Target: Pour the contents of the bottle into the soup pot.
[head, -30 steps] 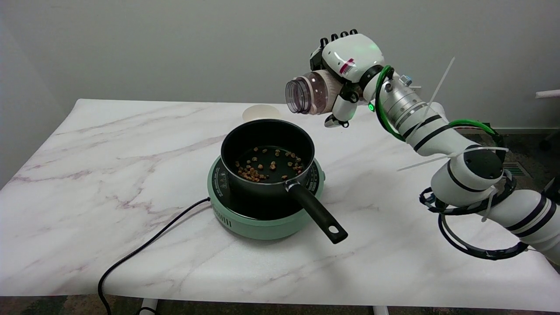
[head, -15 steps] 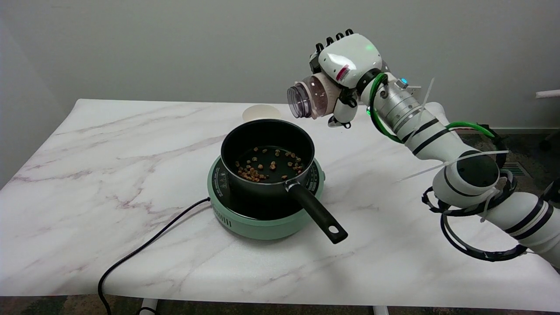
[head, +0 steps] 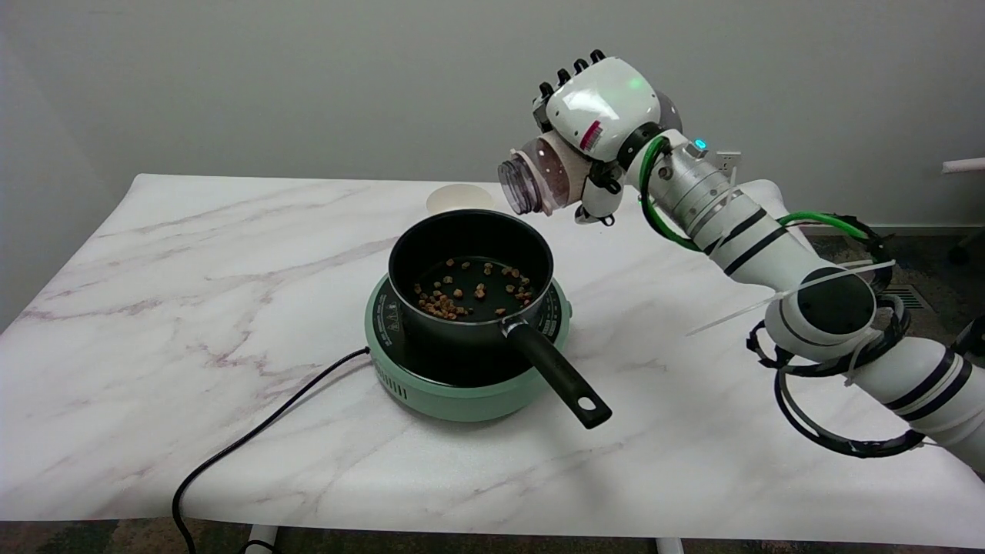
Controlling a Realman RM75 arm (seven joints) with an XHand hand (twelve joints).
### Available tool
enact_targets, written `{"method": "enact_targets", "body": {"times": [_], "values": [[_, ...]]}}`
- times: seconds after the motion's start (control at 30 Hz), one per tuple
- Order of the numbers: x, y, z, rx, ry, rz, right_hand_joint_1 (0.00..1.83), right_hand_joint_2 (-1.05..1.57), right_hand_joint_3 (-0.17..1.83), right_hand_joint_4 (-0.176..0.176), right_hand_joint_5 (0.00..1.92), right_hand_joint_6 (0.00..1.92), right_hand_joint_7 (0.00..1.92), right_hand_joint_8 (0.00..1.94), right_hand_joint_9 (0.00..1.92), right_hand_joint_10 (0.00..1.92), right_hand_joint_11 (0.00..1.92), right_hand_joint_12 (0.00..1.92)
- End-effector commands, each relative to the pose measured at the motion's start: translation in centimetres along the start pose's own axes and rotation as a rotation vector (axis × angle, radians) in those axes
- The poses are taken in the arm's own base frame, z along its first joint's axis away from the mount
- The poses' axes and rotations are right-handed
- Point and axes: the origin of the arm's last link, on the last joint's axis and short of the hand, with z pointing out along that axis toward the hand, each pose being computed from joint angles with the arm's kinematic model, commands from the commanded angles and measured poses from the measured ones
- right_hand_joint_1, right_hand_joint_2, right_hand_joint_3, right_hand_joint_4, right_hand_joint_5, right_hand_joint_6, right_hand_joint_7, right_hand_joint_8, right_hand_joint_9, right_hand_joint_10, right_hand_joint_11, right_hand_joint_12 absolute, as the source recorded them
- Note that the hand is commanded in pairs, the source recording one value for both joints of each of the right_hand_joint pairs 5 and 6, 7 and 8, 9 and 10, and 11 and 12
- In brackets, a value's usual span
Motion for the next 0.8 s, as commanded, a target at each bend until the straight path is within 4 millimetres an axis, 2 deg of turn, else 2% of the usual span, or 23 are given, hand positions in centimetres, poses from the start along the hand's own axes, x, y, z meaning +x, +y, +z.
{"method": "enact_targets", "body": {"times": [0.03,0.13,0.17,0.2,0.23,0.47,0.67,0.8], "values": [[1.2,0.0,0.2,0.048,0.044,-0.103,1.31,0.88,0.57,0.0,1.71,1.71,1.42,1.42,1.23,1.23,1.11,1.11],[1.7,-0.1,0.3,0.064,0.058,-0.113,1.31,0.88,0.57,0.0,1.71,1.71,1.42,1.42,1.23,1.23,1.1,1.1],[4.7,-2.7,-0.3,0.144,0.15,-0.135,1.31,0.88,0.57,0.0,1.71,1.71,1.42,1.42,1.23,1.23,1.1,1.1],[5.3,-3.2,-0.4,0.161,0.168,-0.145,1.31,0.88,0.57,0.0,1.71,1.71,1.42,1.42,1.23,1.23,1.1,1.1],[2.0,0.0,0.4,0.071,0.065,-0.138,1.3,0.89,0.57,0.0,1.71,1.71,1.42,1.42,1.23,1.23,1.1,1.1],[1.8,-0.4,0.2,0.106,0.055,-0.123,1.3,0.87,0.55,0.0,1.62,1.62,1.42,1.42,1.23,1.23,1.09,1.09],[2.3,-0.2,0.3,0.1,0.071,-0.152,1.3,0.87,0.55,0.0,1.6,1.6,1.41,1.41,1.23,1.23,1.08,1.08],[2.0,-0.5,0.2,0.11,0.061,-0.146,1.3,0.87,0.55,0.0,1.59,1.59,1.41,1.41,1.23,1.23,1.08,1.08]]}}
